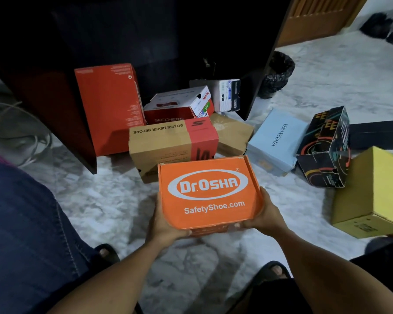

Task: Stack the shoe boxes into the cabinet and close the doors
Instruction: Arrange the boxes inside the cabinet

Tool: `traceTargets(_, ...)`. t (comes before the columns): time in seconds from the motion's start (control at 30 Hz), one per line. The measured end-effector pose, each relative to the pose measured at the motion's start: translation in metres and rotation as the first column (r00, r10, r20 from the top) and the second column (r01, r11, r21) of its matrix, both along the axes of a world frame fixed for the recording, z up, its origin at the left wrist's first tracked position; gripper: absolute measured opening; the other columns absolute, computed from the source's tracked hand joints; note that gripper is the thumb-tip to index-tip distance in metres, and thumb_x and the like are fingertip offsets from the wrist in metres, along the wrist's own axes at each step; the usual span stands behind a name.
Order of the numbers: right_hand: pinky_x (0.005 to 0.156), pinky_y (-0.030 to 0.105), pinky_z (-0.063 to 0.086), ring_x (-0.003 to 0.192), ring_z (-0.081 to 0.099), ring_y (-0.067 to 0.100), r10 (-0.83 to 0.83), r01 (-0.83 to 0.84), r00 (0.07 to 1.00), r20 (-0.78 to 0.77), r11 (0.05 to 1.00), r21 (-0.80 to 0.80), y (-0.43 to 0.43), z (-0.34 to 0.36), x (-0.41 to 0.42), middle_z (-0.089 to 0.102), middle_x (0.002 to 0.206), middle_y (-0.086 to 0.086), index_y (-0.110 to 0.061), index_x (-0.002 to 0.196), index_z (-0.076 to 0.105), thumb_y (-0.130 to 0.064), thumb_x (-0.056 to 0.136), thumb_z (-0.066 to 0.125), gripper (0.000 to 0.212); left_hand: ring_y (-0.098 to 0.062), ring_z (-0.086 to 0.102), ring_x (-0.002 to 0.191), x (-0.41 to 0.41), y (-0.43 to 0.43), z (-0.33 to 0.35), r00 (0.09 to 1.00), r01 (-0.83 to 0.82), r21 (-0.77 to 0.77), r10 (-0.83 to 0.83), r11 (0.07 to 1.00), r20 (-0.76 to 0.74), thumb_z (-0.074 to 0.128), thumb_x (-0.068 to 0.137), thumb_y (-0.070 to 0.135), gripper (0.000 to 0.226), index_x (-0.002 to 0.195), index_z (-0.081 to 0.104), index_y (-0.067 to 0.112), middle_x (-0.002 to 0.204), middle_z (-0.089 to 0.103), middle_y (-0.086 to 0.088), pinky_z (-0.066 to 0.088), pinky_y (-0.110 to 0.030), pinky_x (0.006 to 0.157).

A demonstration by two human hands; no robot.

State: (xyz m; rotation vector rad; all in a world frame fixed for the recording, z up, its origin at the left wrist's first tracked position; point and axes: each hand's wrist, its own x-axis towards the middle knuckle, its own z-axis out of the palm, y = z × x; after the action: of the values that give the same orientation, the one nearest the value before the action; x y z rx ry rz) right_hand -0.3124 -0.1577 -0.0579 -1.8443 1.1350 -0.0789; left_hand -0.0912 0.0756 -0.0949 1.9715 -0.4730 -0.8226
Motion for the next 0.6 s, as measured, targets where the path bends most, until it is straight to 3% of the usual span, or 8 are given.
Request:
traceTargets(0.07, 0.094, 0.038, 0.051, 0.122, 0.052, 0.016, -0.022, 0.023, 1.0, 0.014, 0.999, -0.038, 0.004, 0.012, -0.01, 0.046, 0.132, -0.015, -0.03, 0.154, 0.013, -0.054, 0.038, 0.099, 0.146, -0.017, 0.061, 0.116, -0.001, -0.004, 0.009, 0.999, 0.04, 0.008, -0.04, 0.999, 0.011, 0.101, 0.026, 0.05, 0.158, 0.149, 0.002, 0.057, 0.125, 0.062, 0.014, 0.057, -0.048, 0.09)
traceTargets(0.23, 0.088, 0.037, 0.052, 0.105, 0.055, 0.014, -0.099, 0.11, 0.993, 0.059, 0.968, -0.223, 0.015, 0.06, -0.034, 0.053, 0.115, -0.014, -0.029, 0.15, 0.025, -0.056, 0.037, 0.096, 0.136, -0.017, 0.053, 0.127, -0.005, -0.018, 0.037, 0.995, 0.099, -0.062, -0.098, 0.993, 0.009, 0.1, 0.024, 0.052, 0.164, 0.148, -0.008, 0.058, 0.138, 0.054, 0.01, 0.051, -0.052, 0.1)
traceTargets(0.33, 0.092, 0.045, 0.054, 0.106, 0.059, 0.019, -0.186, 0.202, 0.979, 0.078, 0.918, -0.341, 0.019, 0.09, -0.048, 0.059, 0.119, -0.007, -0.031, 0.147, 0.027, -0.068, 0.032, 0.092, 0.137, -0.016, 0.056, 0.124, -0.007, -0.033, 0.059, 0.99, 0.139, -0.147, -0.138, 0.979, 0.014, 0.101, 0.024, 0.049, 0.158, 0.15, 0.006, 0.052, 0.133, 0.059, 0.008, 0.052, -0.048, 0.101)
traceTargets(0.47, 0.094, 0.046, 0.051, 0.116, 0.061, 0.033, -0.331, 0.367, 0.93, 0.158, 0.823, -0.435, 0.017, 0.129, -0.061, 0.062, 0.131, 0.012, -0.019, 0.146, 0.037, -0.063, 0.037, 0.089, 0.129, -0.011, 0.06, 0.116, -0.015, -0.052, 0.108, 0.967, 0.249, -0.146, -0.238, 0.957, 0.086, 0.099, 0.038, 0.046, 0.14, 0.151, 0.017, 0.047, 0.124, 0.061, 0.019, 0.051, -0.042, 0.101)
traceTargets(0.6, 0.094, 0.051, 0.055, 0.115, 0.062, 0.031, -0.392, 0.447, 0.894, 0.217, 0.758, -0.475, 0.004, 0.171, -0.065, 0.063, 0.13, 0.009, -0.03, 0.142, 0.039, -0.081, 0.033, 0.082, 0.128, -0.007, 0.063, 0.111, -0.015, -0.067, 0.146, 0.951, 0.3, -0.218, -0.273, 0.929, 0.144, 0.095, 0.039, 0.058, 0.126, 0.145, 0.028, 0.047, 0.121, 0.066, 0.02, 0.051, -0.044, 0.1)
